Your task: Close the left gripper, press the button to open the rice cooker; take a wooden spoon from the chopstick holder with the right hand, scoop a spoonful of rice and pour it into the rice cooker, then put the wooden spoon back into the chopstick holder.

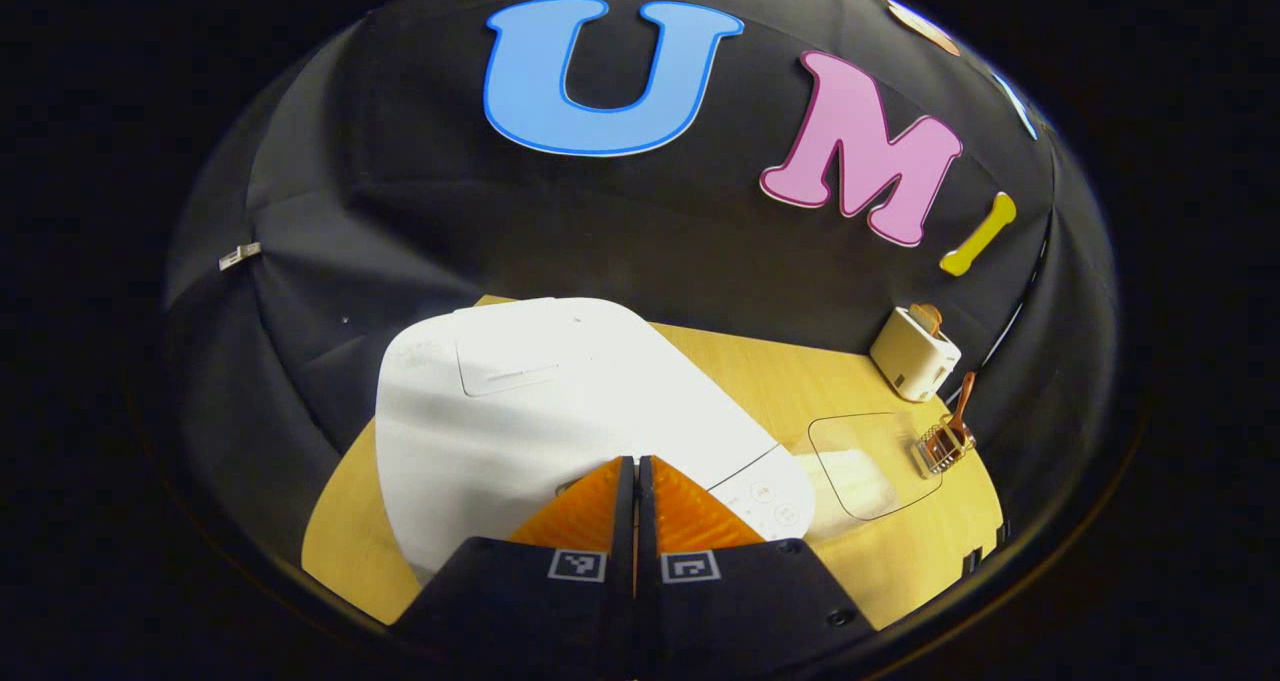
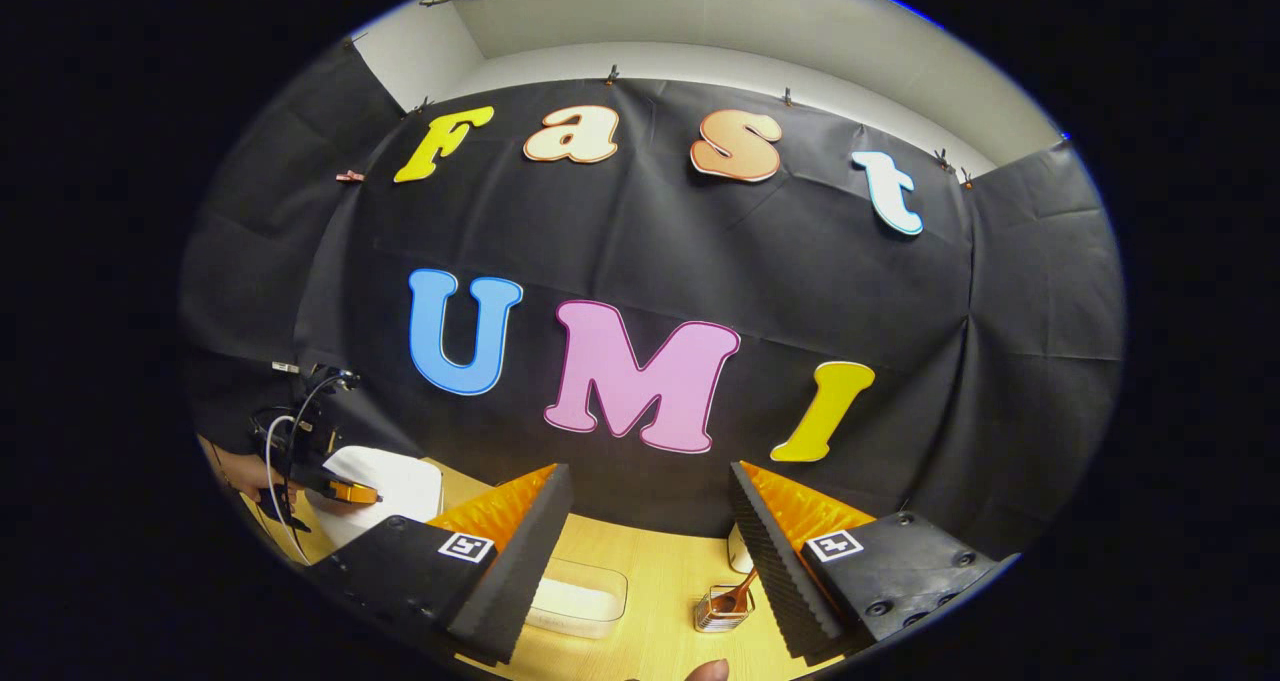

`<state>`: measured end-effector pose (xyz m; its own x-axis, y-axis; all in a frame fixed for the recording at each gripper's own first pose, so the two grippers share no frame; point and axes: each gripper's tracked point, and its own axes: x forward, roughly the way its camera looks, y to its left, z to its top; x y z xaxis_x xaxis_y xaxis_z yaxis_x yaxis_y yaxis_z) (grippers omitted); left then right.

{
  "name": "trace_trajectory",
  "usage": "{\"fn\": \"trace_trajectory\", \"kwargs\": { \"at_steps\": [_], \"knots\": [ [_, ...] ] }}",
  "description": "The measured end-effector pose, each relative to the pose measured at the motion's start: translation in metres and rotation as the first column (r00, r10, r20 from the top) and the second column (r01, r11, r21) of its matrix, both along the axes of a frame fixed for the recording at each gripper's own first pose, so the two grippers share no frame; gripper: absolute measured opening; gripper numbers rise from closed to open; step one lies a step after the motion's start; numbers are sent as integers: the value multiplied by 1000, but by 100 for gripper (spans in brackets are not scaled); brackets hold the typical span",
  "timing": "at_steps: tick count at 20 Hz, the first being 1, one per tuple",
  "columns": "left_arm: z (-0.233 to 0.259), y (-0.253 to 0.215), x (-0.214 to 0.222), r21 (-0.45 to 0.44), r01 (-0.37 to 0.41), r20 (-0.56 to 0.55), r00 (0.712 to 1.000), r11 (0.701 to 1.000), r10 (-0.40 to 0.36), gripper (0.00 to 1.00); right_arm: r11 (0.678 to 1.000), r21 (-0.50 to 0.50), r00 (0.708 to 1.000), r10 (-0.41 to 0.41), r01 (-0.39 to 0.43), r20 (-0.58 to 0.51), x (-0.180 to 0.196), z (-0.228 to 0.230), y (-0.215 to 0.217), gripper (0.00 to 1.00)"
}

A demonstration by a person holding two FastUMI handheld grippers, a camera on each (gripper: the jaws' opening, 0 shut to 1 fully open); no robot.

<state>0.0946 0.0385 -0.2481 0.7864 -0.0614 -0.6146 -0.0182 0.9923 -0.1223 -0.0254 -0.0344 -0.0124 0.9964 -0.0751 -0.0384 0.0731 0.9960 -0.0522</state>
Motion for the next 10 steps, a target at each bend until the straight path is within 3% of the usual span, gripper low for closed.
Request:
{"fn": "trace_trajectory", "kwargs": {
  "at_steps": [6,10],
  "knots": [
    [56,8,16,27,-14,200,980,1000,8,6,1000,0,1000,-1,1,5,-2,1,-1,97],
    [113,28,37,56,-83,381,923,995,55,6,1000,4,1000,-2,2,9,-2,2,-3,97]
  ]
}}
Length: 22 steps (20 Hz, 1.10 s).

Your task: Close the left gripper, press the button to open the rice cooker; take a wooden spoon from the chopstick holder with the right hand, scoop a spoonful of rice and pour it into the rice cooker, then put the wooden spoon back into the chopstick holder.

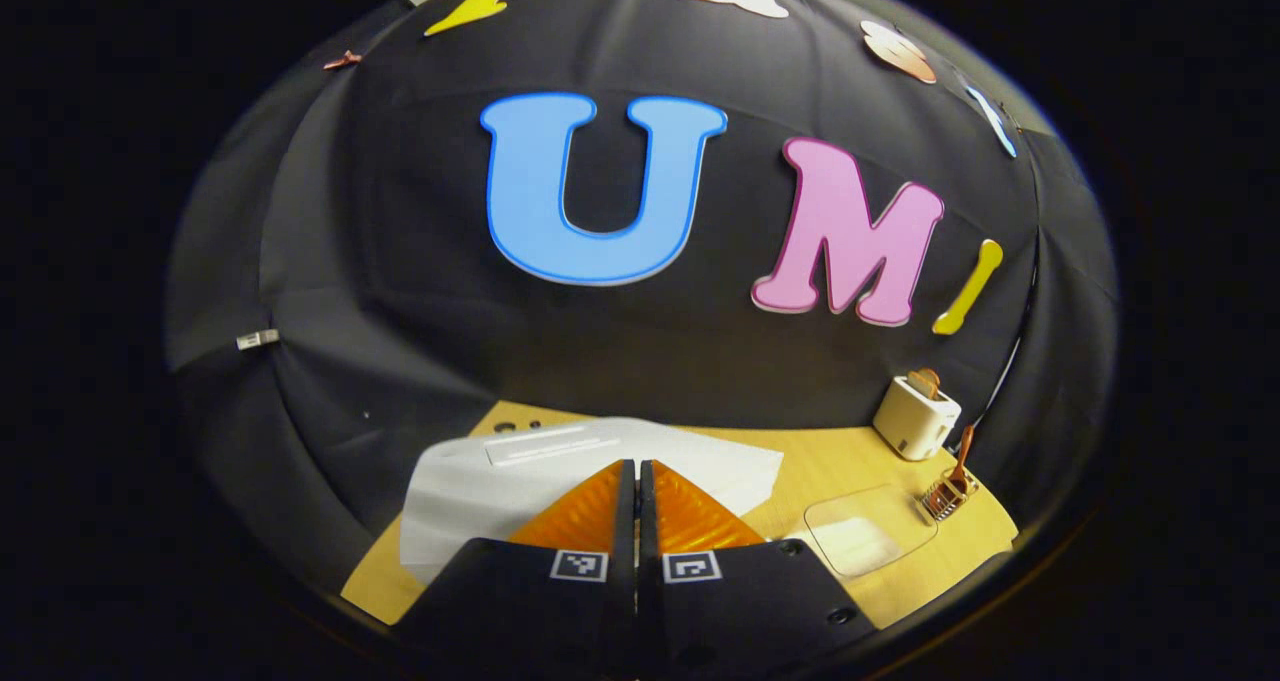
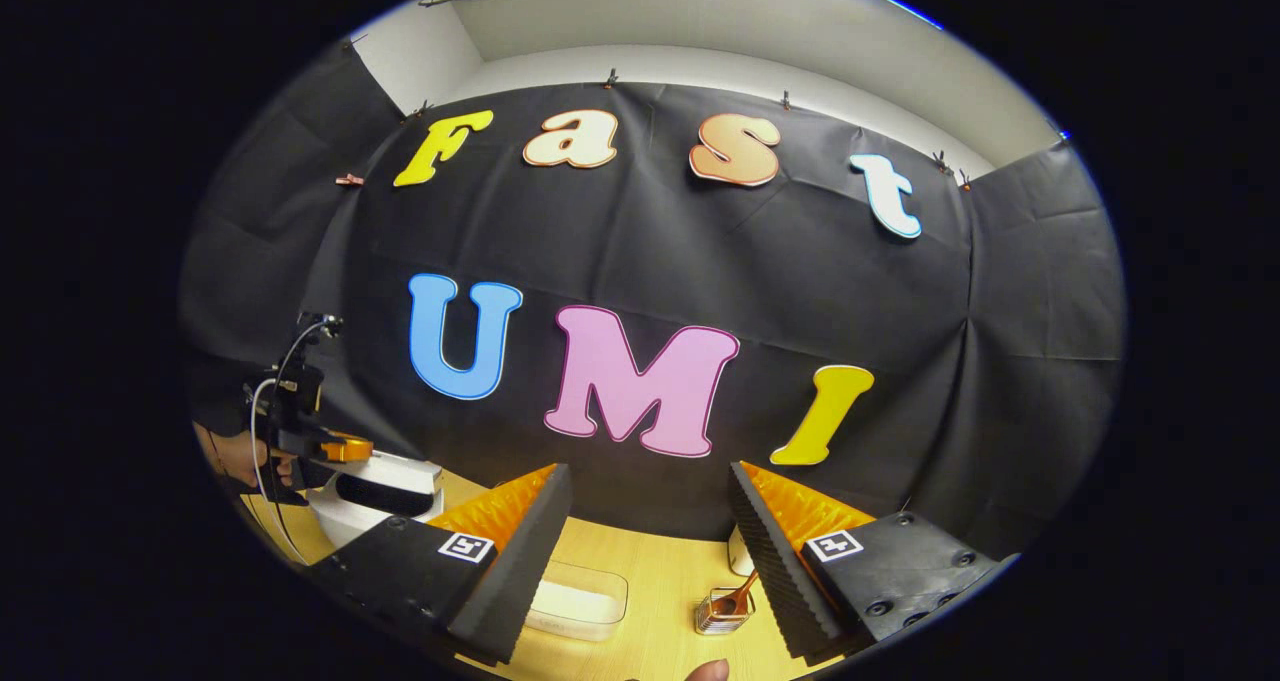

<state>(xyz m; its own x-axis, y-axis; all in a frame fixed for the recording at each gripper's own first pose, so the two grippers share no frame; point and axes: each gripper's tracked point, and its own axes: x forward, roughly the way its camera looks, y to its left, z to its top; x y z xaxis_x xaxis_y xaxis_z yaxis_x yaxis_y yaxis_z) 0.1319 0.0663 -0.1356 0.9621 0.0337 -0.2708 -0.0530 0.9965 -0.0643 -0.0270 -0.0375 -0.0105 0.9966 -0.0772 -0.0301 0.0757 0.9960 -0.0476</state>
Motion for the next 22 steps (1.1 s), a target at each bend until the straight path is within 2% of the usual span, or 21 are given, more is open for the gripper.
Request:
{"fn": "trace_trajectory", "kwargs": {
  "at_steps": [4,6,7,8,12,16,19,22],
  "knots": [
    [49,11,-4,-11,-61,146,987,998,62,8,1000,2,1000,-6,6,-3,-2,-2,-4,97],
    [63,14,-13,8,-84,199,977,996,81,19,1000,8,1000,-5,5,-5,-1,-4,-6,97],
    [70,13,-17,27,-85,223,972,996,77,36,1000,16,1000,5,-5,-4,-1,-5,-6,97],
    [76,11,-22,53,-91,243,967,994,76,39,1000,27,1000,16,-16,0,0,-5,-6,97],
    [87,-15,-35,124,-50,272,962,991,15,95,996,78,999,48,-46,-17,11,-24,-17,97],
    [80,-47,-42,106,-10,242,970,994,-16,96,974,210,993,104,-89,-63,29,-62,-42,97],
    [82,-71,-45,52,8,220,975,999,-19,96,956,290,991,81,-47,-104,47,-101,-83,97],
    [82,-91,-42,32,11,213,977,999,-18,96,954,299,982,70,-15,-176,73,-159,-124,98]
  ]
}}
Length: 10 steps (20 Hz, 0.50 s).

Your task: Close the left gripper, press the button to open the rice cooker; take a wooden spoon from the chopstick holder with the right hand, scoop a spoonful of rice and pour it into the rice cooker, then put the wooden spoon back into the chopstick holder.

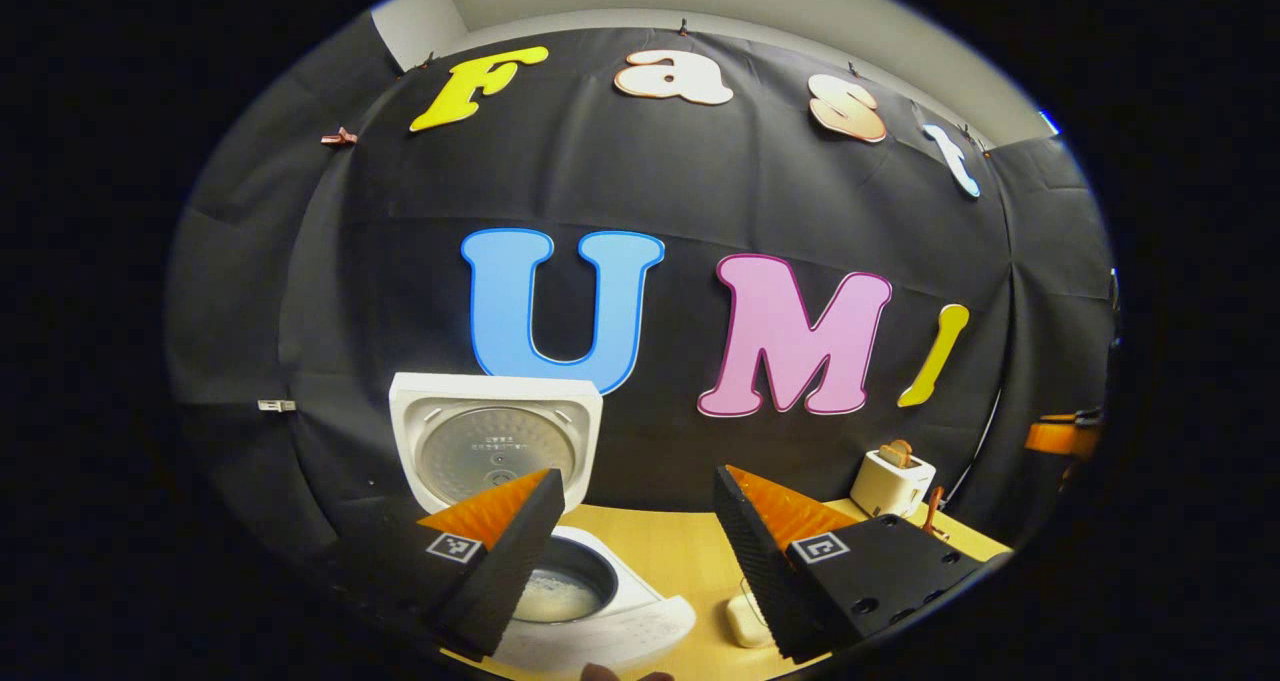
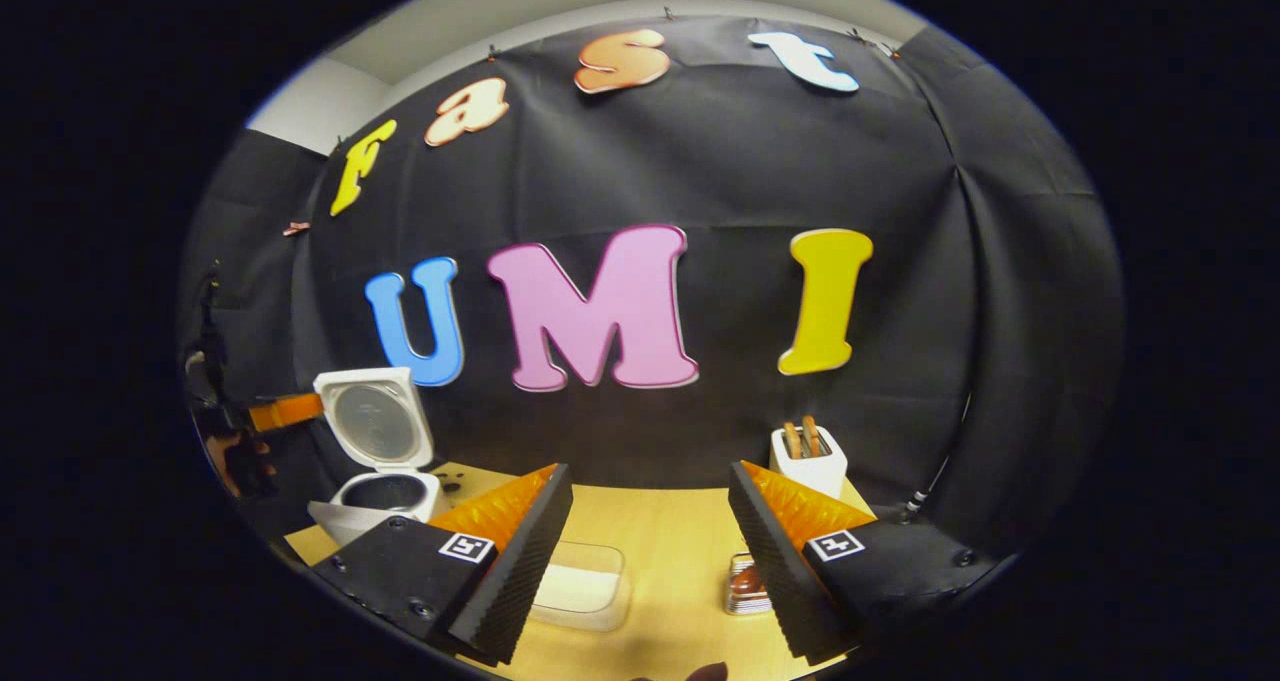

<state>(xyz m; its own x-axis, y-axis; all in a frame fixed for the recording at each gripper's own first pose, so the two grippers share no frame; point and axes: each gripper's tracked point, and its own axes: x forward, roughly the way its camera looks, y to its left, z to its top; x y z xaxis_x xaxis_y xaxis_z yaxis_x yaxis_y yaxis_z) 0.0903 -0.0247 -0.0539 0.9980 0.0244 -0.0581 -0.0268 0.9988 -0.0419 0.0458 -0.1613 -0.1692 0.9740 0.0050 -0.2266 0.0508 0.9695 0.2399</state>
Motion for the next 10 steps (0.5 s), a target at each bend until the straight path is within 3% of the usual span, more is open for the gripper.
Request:
{"fn": "trace_trajectory", "kwargs": {
  "at_steps": [5,10],
  "knots": [
    [-8,-29,11,35,-7,-44,999,999,8,96,999,51,984,21,-12,-177,43,-114,-44,98],
    [-17,-49,20,67,-19,-92,995,998,25,96,990,141,955,24,19,-295,84,-195,-67,98]
  ]
}}
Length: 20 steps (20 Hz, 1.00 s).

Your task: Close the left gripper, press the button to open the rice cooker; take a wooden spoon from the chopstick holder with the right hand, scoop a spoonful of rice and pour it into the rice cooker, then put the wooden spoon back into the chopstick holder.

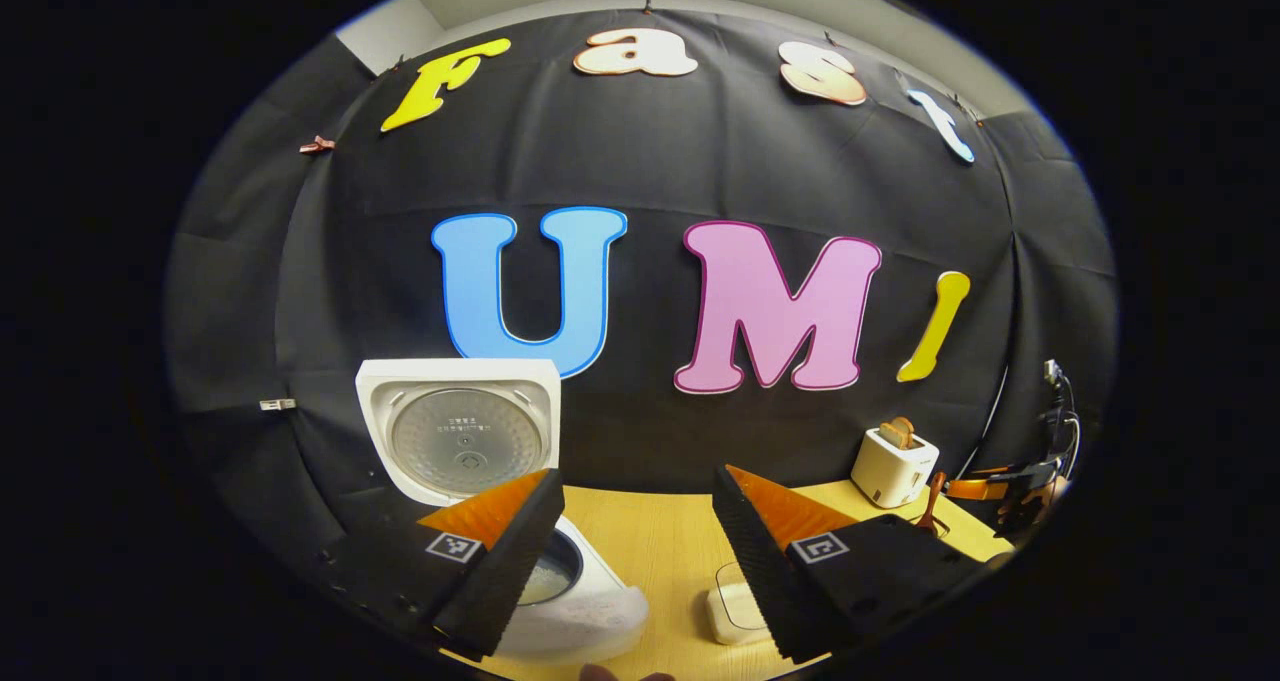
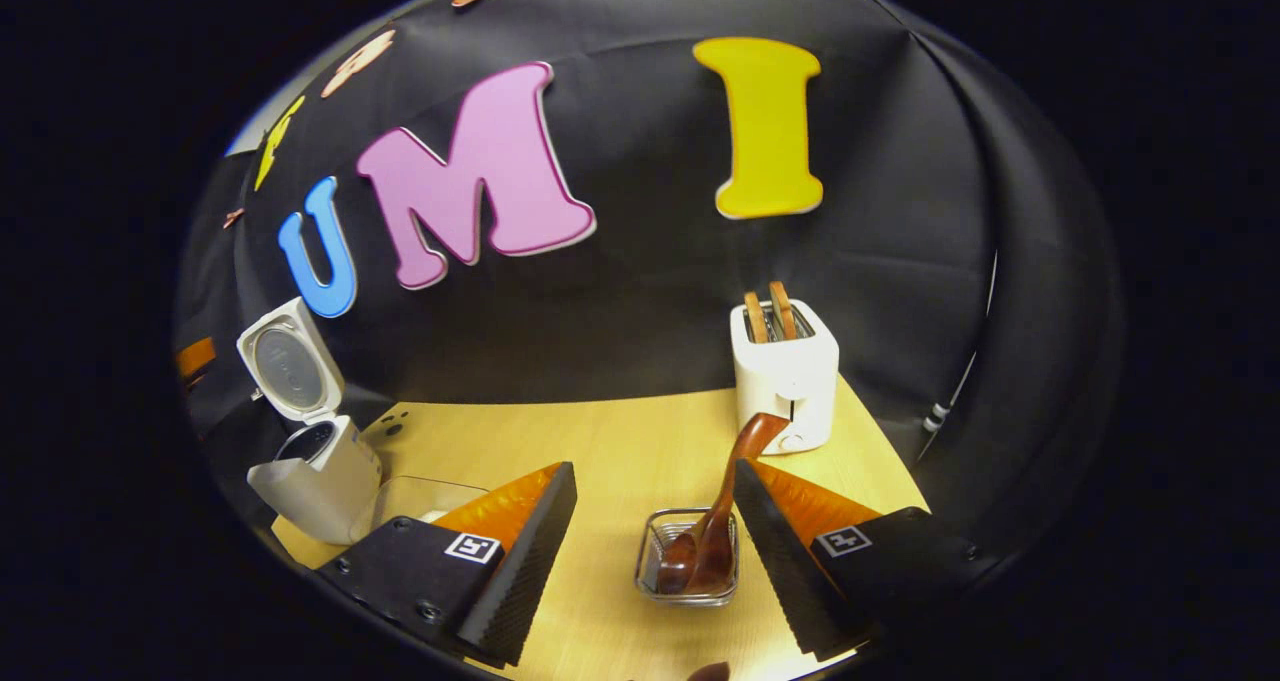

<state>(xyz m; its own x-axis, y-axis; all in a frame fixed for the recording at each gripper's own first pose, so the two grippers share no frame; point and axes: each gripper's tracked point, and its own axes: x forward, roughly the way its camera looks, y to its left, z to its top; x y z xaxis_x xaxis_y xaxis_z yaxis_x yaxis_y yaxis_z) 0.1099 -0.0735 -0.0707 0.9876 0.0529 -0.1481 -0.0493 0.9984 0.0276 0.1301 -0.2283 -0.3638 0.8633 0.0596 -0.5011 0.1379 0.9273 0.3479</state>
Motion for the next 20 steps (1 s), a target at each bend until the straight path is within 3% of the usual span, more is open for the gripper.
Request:
{"fn": "trace_trajectory", "kwargs": {
  "at_steps": [7,12,14,15,16,18,19,20],
  "knots": [
    [-10,4,-7,32,-62,-55,996,998,64,96,994,95,990,-36,49,-136,31,-82,-12,97],
    [-16,13,-21,66,-105,-89,990,992,110,96,988,136,983,-49,74,-178,56,-114,-8,96],
    [-19,17,-27,81,-124,-101,986,989,131,96,988,124,979,-69,94,-192,63,-125,-12,89],
    [-19,17,-30,89,-129,-104,985,988,138,96,988,113,979,-82,104,-188,66,-126,-14,73],
    [-21,18,-33,96,-132,-108,984,987,142,96,988,102,979,-93,113,-184,69,-128,-17,69],
    [-24,20,-37,108,-136,-117,982,985,149,96,990,86,977,-95,113,-190,72,-134,-17,50],
    [-26,21,-39,110,-138,-122,981,984,151,96,990,89,975,-88,108,-202,67,-133,-15,24],
    [-26,21,-39,109,-141,-124,980,984,154,96,990,85,976,-96,115,-196,67,-131,-18,32]
  ]
}}
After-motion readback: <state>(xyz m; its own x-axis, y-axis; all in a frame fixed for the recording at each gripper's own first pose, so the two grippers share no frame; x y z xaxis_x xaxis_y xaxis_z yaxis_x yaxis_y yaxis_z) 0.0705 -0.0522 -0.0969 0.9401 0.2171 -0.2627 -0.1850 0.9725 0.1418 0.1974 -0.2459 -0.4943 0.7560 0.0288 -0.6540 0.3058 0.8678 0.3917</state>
